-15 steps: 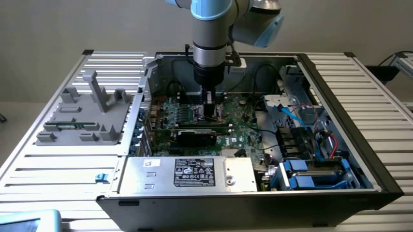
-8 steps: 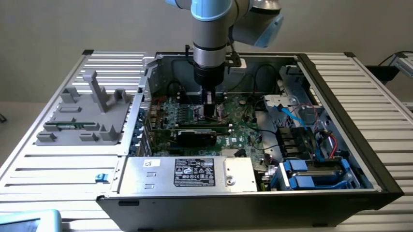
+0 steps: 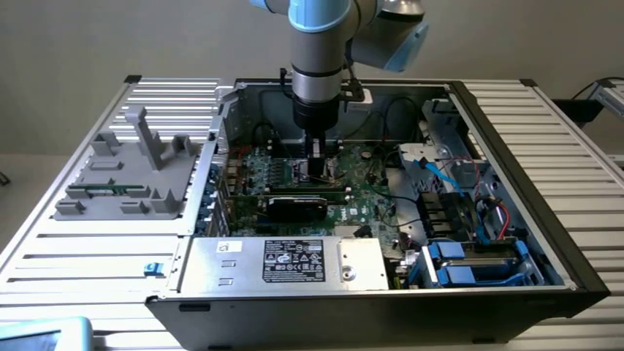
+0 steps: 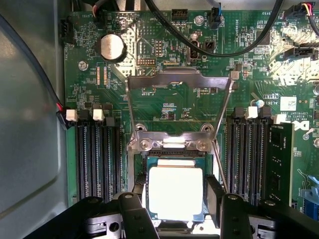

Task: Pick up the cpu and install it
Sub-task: 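Pick up the cpu and move it towards the insertion slot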

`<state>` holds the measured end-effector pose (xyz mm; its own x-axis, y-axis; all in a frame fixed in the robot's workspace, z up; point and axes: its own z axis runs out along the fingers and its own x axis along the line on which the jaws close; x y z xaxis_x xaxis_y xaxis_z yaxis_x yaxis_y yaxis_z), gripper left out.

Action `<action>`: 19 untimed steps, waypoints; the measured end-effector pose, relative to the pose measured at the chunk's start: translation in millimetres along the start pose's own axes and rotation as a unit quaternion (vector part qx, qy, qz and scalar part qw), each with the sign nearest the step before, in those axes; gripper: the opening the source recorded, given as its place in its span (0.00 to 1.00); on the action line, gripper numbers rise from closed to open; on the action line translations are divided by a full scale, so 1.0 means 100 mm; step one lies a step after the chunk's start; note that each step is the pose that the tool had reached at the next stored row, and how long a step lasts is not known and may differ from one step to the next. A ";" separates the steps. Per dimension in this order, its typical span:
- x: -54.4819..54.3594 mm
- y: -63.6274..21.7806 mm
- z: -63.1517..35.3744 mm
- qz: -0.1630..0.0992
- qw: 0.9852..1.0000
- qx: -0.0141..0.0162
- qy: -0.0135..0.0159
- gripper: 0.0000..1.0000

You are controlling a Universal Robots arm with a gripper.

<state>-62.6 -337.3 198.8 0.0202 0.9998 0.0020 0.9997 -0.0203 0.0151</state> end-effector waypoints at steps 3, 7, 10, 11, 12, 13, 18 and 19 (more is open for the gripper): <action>0.00 0.000 0.000 0.000 1.000 0.000 0.001 0.55; 0.00 0.004 0.003 0.001 1.000 0.000 0.001 0.55; 0.00 0.005 0.008 0.001 1.000 0.000 0.001 0.55; 0.00 0.005 0.011 0.001 1.000 0.000 0.001 0.55; 0.00 0.005 0.014 0.001 1.000 0.000 0.001 0.55; 0.00 0.005 0.015 0.001 1.000 0.000 0.000 0.55; 0.00 0.004 0.021 0.001 1.000 0.000 0.002 0.55; 0.00 0.003 0.020 0.001 1.000 0.000 0.003 0.55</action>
<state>-62.3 -337.8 196.7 0.0216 0.9997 0.0072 0.9996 -0.0217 0.0152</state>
